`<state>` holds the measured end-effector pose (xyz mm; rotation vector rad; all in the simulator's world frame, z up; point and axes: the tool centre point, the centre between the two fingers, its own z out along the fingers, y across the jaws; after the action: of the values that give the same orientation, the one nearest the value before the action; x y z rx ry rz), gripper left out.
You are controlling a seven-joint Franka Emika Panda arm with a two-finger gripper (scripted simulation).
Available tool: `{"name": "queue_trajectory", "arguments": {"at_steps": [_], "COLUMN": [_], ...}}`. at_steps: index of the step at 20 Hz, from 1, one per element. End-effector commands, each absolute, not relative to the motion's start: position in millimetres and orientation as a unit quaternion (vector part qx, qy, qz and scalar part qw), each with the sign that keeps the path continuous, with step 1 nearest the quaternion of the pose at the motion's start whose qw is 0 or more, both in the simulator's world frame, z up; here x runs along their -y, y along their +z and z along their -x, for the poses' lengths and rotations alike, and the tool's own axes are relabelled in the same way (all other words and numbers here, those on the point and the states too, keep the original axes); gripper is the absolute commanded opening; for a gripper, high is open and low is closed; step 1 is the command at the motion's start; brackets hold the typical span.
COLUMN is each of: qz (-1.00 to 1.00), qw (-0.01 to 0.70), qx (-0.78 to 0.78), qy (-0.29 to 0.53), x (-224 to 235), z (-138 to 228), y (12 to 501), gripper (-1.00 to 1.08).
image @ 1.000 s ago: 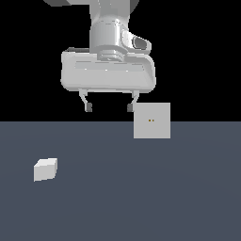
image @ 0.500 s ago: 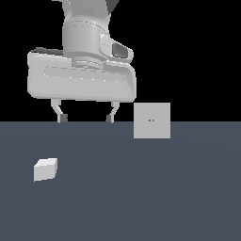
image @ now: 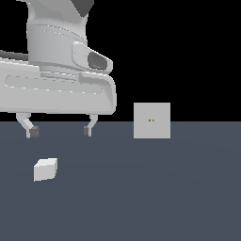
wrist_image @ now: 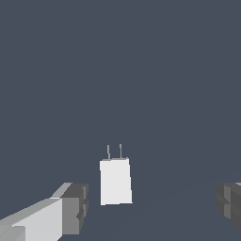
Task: Plug the charger into the wall socket.
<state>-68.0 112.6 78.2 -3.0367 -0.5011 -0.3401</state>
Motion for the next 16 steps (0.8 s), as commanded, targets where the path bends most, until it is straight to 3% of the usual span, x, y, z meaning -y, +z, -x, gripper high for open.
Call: {"name": "queue_trajectory", "arguments": {"at_steps": [1, 16], "qz": [0.977, 0.97], "qw": [0.025, 0.028], "qx": [0.172, 0.193], "qy": [-0.12, -0.142], "x": [-121, -138], "z": [72, 79], "y": [73, 61], "gripper": [1.0, 1.0]}}
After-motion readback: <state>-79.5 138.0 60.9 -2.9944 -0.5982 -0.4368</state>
